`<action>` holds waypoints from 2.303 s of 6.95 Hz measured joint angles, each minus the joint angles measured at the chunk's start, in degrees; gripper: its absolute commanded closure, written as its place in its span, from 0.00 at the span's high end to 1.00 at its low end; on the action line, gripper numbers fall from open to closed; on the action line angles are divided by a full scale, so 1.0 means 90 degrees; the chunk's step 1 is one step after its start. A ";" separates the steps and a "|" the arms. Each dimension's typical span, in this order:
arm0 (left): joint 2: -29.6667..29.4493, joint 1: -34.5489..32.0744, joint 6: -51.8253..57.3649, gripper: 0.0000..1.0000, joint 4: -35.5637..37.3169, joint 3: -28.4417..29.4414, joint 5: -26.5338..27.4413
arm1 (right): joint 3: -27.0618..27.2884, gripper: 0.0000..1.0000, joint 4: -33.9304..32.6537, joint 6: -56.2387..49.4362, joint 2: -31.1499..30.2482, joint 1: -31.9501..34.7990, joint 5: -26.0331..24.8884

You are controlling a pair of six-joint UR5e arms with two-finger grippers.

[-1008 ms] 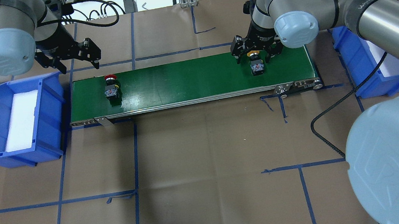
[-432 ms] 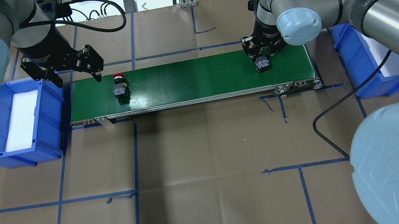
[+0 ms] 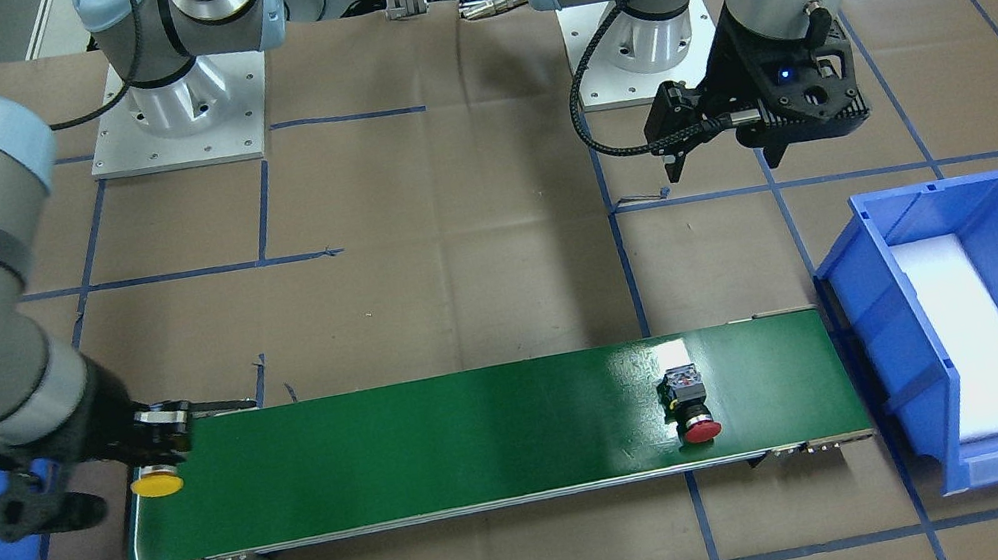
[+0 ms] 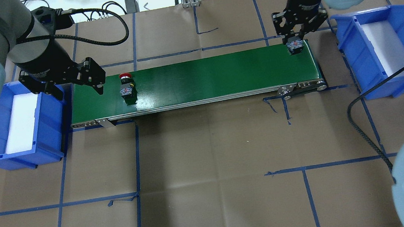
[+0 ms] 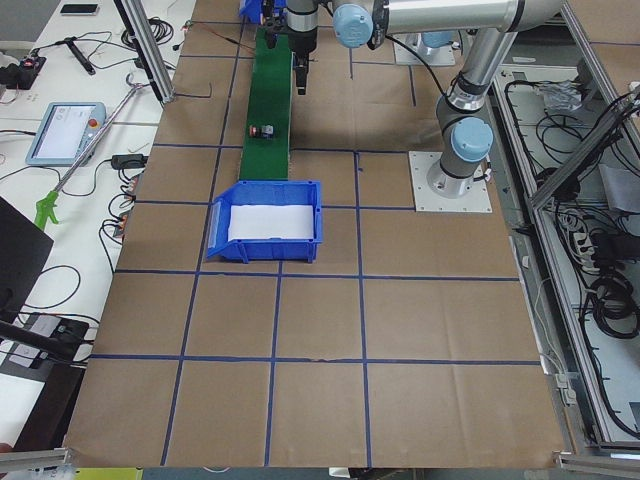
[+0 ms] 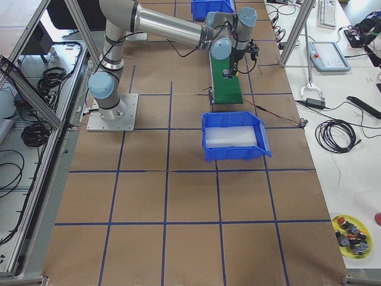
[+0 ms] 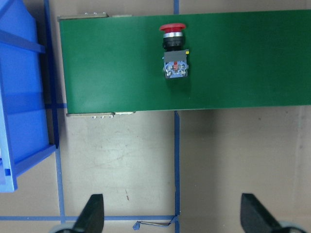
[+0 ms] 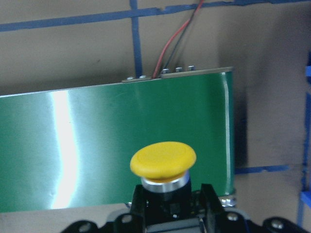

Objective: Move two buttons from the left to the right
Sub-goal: 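Carry the yellow button with the right gripper into the empty blue bin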

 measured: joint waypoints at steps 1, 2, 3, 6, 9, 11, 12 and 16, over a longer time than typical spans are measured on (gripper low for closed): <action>0.0008 0.0000 -0.0007 1.00 0.0002 -0.0012 -0.0004 | -0.0116 0.07 0.0285 -0.0661 -0.0221 -0.0627 -0.0031; 0.0005 0.0000 -0.0013 1.00 0.0003 -0.0012 -0.0005 | -0.0158 0.06 0.0383 -0.1447 -0.0351 -0.1295 -0.0074; -0.0001 -0.0001 -0.0016 1.00 0.0003 -0.0012 -0.0003 | -0.0154 0.06 0.0381 -0.2288 -0.0395 -0.1924 -0.0100; -0.0026 0.0000 -0.0017 1.00 0.0003 0.0020 -0.0003 | 0.0401 0.04 -0.0046 -0.3547 -0.0261 -0.2939 -0.0057; -0.0034 0.0000 -0.0017 1.00 0.0003 0.0023 -0.0001 | 0.1400 0.04 -0.1553 -0.3619 -0.0133 -0.3078 0.0007; -0.0085 0.0010 -0.0017 1.00 0.0003 0.0069 -0.0003 | 0.1621 0.04 -0.2074 -0.3578 0.0184 -0.3082 0.0015; -0.0116 0.0015 -0.0017 1.00 0.0004 0.0099 -0.0004 | 0.1650 0.04 -0.2151 -0.3560 0.0350 -0.3081 0.0015; -0.0147 0.0026 -0.0017 1.00 0.0003 0.0125 -0.0005 | 0.1904 0.68 -0.2192 -0.3502 0.0563 -0.3064 0.0036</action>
